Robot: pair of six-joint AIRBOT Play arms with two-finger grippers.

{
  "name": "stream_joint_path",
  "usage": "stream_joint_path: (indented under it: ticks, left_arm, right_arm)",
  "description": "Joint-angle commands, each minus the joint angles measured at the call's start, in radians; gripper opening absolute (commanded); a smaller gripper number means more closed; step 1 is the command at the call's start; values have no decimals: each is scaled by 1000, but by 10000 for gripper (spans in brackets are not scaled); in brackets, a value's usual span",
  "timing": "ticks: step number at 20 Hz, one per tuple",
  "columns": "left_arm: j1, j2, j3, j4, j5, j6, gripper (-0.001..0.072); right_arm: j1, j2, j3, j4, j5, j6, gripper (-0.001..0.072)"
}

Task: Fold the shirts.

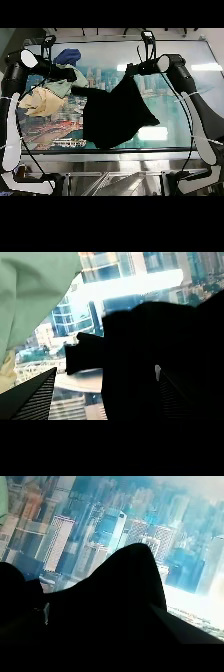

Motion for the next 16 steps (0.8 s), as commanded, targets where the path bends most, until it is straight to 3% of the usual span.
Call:
stream_joint_path:
  ticks: [1, 3, 5, 7, 10, 16]
  left_arm:
    - [66, 6, 24, 12, -256, -2, 692]
    - [123, 80, -66, -26, -340, -2, 692]
    - [164, 225, -323, -124, -337, 2, 691]
    - [177, 356, -628, -215, -268, 19, 691]
    - [179, 421, -970, -363, -164, 113, 691]
    - [159, 212, -1102, -601, 24, 306, 691]
  right_arm:
    - [-39, 63, 8, -51, 193, 1, 705]
    - [-87, 135, 6, -38, 401, 29, 705]
    - [-109, 209, -22, -39, 504, 17, 705]
    - [-111, 283, -80, -37, 497, 19, 705]
    - [-111, 364, -169, 67, 459, 27, 705]
    - [-109, 414, -228, 154, 450, 64, 705]
